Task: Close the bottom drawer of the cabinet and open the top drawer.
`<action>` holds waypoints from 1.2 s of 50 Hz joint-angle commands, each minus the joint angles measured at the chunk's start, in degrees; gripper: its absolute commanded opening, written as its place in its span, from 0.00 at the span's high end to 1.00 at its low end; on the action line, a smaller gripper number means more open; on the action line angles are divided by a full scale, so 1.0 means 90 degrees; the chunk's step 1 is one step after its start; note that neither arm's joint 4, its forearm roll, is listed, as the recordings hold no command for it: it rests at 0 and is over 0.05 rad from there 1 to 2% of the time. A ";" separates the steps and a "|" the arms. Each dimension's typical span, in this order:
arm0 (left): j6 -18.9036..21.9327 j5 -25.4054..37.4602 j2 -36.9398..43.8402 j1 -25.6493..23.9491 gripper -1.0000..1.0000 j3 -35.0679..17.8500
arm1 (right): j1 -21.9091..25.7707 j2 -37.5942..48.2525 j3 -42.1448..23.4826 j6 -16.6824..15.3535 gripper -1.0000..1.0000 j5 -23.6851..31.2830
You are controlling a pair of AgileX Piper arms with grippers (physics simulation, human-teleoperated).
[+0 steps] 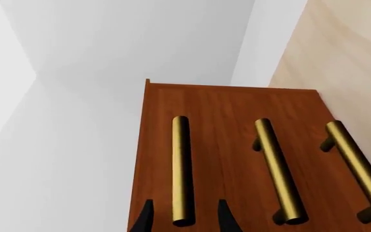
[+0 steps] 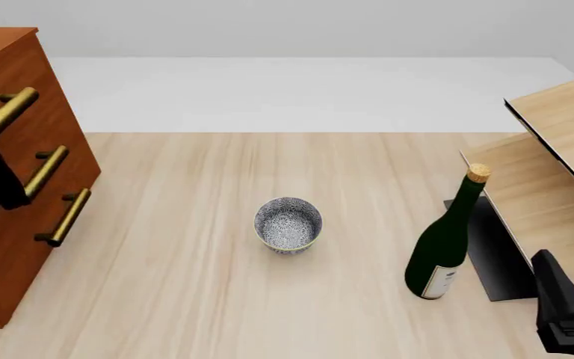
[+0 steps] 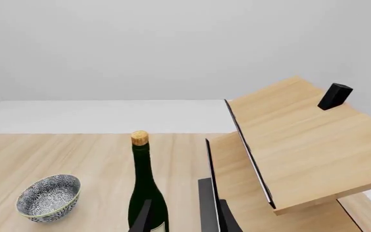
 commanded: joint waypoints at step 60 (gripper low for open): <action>-0.0086 -0.0096 0.0337 0.0483 1.00 -0.0044 | -0.0015 -0.0007 0.0000 -0.0016 0.00 0.0000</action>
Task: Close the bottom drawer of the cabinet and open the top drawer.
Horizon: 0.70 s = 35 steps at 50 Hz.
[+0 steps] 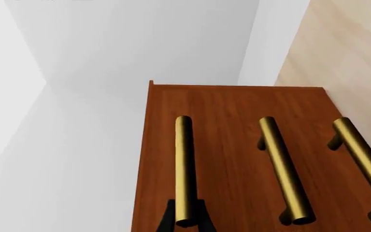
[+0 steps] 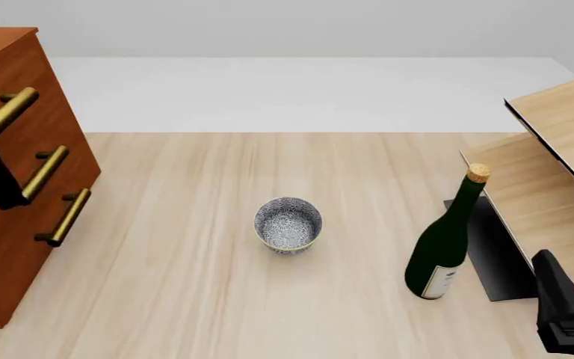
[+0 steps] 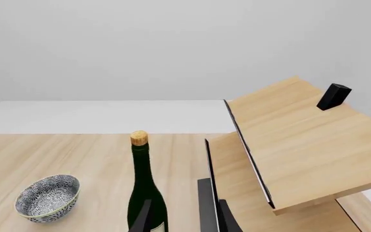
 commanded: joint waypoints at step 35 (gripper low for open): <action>0.0312 -0.0005 -0.0074 -0.0335 1.00 0.0197 | 0.0009 0.0010 0.0000 0.0026 0.00 0.0002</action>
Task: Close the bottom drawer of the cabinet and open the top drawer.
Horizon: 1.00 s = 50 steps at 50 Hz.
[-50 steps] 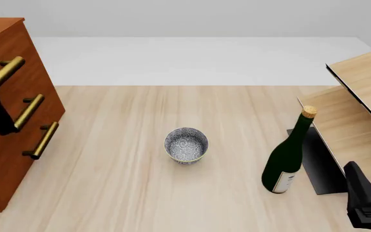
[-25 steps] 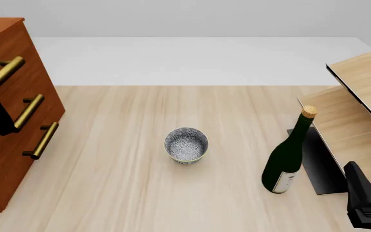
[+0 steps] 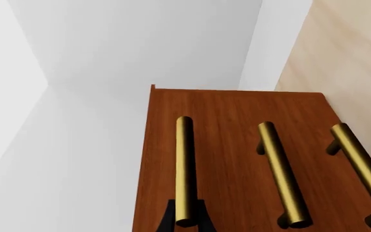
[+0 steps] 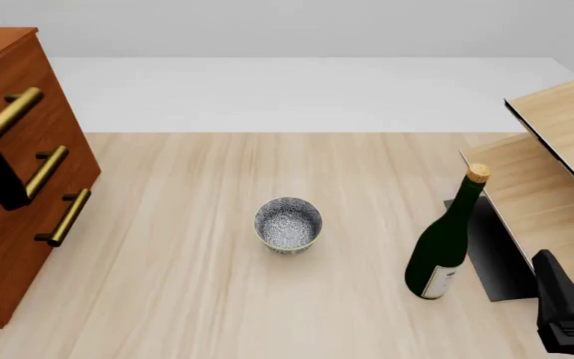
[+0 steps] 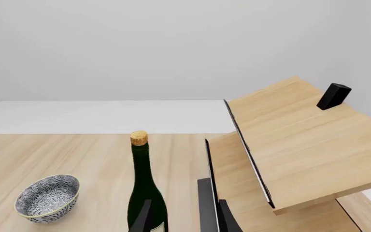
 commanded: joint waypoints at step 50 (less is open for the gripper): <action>0.0360 0.0233 -0.0481 -0.1048 1.00 0.0262 | 0.0003 0.0004 0.0000 0.0014 0.00 -0.0007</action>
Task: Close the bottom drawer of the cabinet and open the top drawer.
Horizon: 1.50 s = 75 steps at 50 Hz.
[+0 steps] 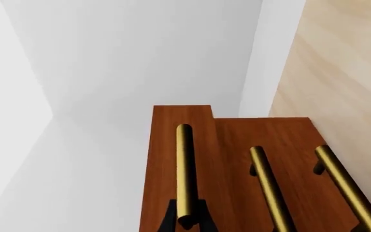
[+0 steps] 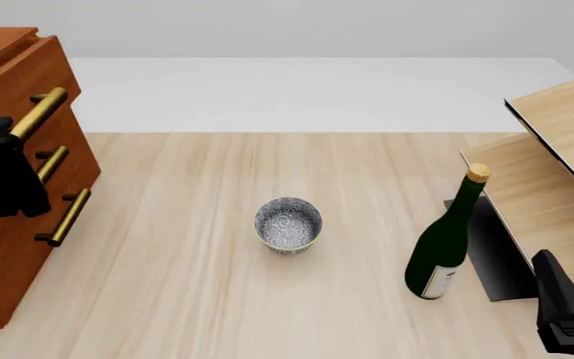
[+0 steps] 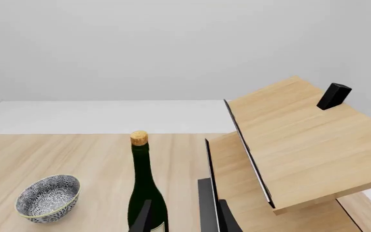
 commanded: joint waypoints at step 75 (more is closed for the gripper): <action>0.0156 -0.0056 -0.0097 -0.1006 0.00 0.0010 | -0.0014 0.0026 -0.0001 0.0025 0.00 -0.0019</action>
